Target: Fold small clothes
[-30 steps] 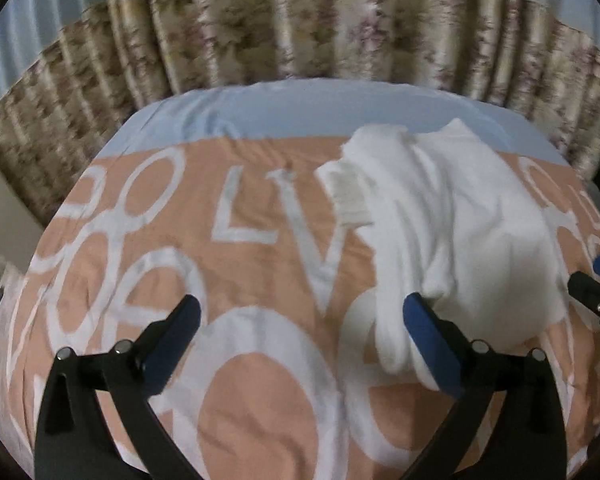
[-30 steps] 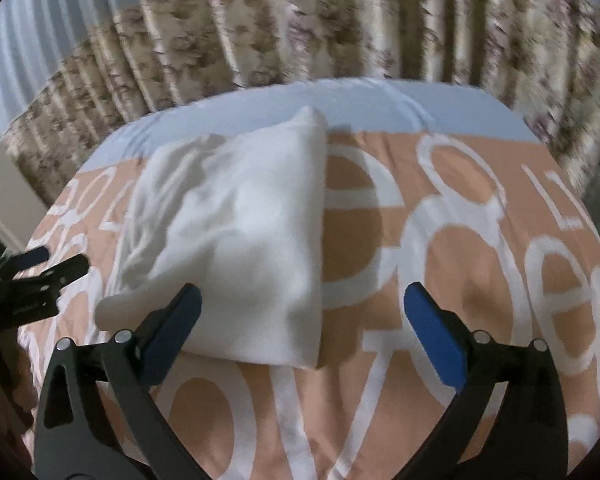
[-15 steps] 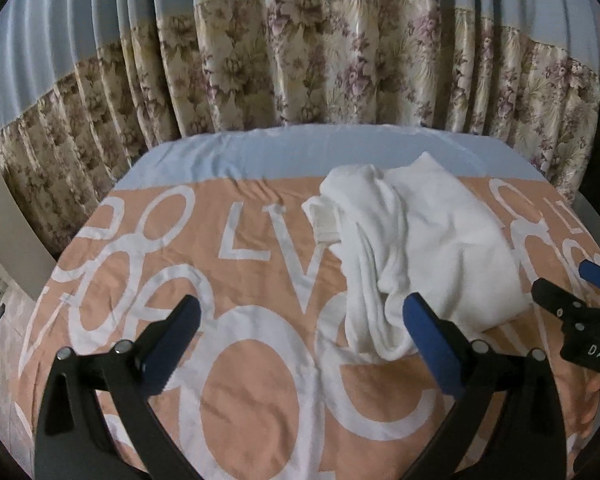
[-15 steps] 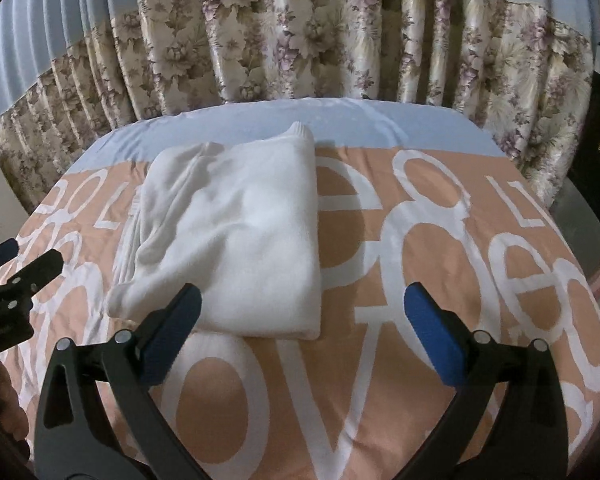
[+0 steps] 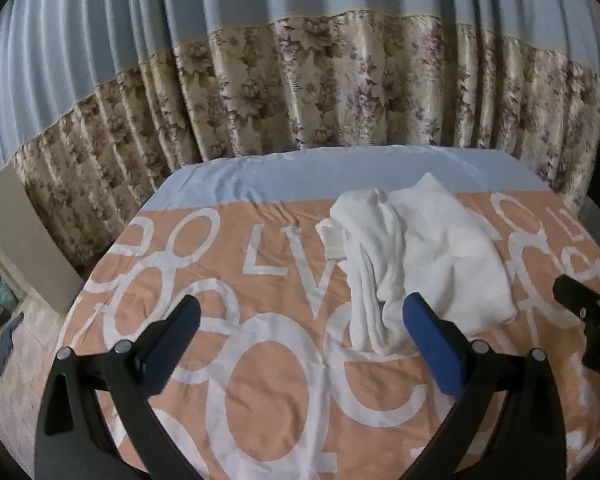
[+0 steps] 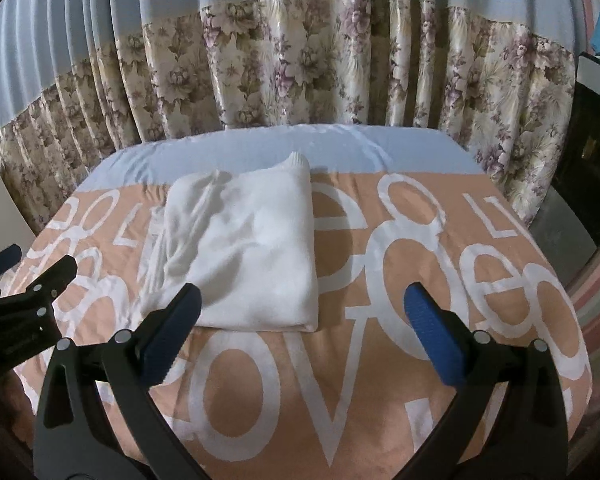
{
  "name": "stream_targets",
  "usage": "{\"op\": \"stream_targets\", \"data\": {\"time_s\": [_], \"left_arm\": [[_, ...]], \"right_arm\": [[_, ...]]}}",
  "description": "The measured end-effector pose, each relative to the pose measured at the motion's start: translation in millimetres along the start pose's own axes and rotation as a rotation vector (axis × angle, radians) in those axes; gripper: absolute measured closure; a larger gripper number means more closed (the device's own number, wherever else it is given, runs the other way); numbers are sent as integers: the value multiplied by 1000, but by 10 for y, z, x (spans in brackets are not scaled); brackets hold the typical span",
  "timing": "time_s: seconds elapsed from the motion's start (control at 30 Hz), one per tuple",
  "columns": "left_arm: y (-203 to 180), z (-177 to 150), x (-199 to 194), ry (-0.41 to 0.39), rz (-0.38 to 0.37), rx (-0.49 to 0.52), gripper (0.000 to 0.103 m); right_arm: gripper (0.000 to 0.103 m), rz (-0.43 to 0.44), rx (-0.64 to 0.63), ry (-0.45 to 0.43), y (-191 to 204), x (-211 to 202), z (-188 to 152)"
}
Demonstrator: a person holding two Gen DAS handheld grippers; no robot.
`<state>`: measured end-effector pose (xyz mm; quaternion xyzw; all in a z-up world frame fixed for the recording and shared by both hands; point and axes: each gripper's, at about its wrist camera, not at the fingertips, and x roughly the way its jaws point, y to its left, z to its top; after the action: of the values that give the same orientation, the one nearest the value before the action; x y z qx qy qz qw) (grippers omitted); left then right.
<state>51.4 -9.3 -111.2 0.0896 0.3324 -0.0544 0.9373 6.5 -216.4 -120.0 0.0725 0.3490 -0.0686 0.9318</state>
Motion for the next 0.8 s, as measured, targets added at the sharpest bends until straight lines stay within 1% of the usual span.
{"op": "stream_targets", "data": {"time_s": [0.1, 0.33, 0.6, 0.8], "left_arm": [[73, 82, -125, -11, -32, -38, 2], [124, 165, -322, -10, -20, -51, 2], [103, 161, -425, -21, -30, -43, 2], [74, 152, -443, -25, -24, -35, 2]], "right_arm": [[3, -29, 4, -34, 12, -147, 52], [3, -68, 17, -95, 9, -373, 167], [3, -88, 3, -110, 39, -439, 164], [3, -83, 10, -113, 16, -453, 167]]}}
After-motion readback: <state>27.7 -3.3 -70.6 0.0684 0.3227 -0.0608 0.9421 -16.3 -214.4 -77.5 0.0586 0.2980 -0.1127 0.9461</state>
